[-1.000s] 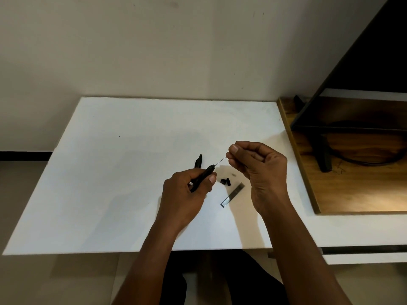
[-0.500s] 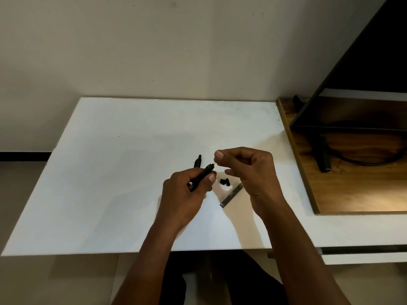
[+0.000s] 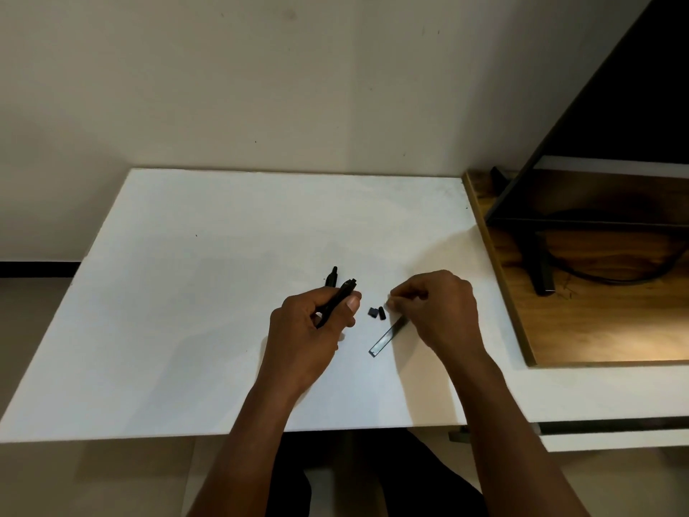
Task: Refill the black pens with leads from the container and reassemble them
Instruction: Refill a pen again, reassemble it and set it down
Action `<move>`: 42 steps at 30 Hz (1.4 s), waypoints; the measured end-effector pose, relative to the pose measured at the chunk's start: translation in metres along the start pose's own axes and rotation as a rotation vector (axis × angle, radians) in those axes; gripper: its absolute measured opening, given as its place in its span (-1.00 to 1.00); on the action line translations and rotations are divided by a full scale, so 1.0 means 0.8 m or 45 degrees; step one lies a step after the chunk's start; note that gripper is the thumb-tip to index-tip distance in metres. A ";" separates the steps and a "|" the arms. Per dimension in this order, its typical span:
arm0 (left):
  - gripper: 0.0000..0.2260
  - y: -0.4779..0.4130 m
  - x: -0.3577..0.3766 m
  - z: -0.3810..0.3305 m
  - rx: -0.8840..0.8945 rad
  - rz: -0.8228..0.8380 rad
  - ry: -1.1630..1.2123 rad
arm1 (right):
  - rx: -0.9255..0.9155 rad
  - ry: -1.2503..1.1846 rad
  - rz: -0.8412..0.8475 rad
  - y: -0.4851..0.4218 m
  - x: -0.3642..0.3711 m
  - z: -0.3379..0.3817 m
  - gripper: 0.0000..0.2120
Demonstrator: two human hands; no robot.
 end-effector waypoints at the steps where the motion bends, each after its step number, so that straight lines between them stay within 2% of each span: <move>1: -0.84 0.000 0.000 0.000 0.001 0.000 -0.003 | -0.020 0.036 0.006 0.001 0.002 0.002 -0.96; 7: -0.83 0.000 -0.001 -0.001 0.021 -0.006 -0.048 | -0.119 0.204 -0.009 0.003 0.014 0.010 -0.93; 9: -0.83 0.001 -0.001 -0.001 0.034 -0.009 -0.077 | -0.074 -0.113 -0.064 0.003 0.013 0.013 -0.96; 11: -0.85 0.000 -0.001 -0.001 0.037 -0.012 -0.091 | 0.055 -0.589 -0.073 0.002 0.013 0.017 -0.99; 13: -0.87 0.000 0.000 -0.001 0.034 -0.012 -0.104 | 0.139 -0.948 -0.015 0.002 0.014 0.020 -0.91; 18: -0.95 0.000 0.000 -0.002 0.052 -0.005 -0.136 | 0.159 -1.277 0.214 0.006 0.017 0.025 -0.85; 26: -0.91 0.000 -0.001 0.000 0.081 -0.005 -0.161 | 0.167 -1.319 0.364 0.010 0.023 0.026 -0.86; 30: -0.94 0.000 -0.001 -0.001 0.100 -0.005 -0.175 | 0.152 -1.270 0.381 0.011 0.024 0.026 -0.75; 42: -0.91 -0.001 0.001 0.002 0.140 0.012 -0.251 | 0.230 -1.264 0.412 0.008 0.023 0.020 -0.90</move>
Point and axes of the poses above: each hand's wrist, its own y-axis away from the middle knuckle, its own x-axis out of the palm, z = x × y, the point moved 2 cm from there along -y, towards the middle knuckle, and after that the axes turned 13 degrees about -y, right-handed, at the moved point
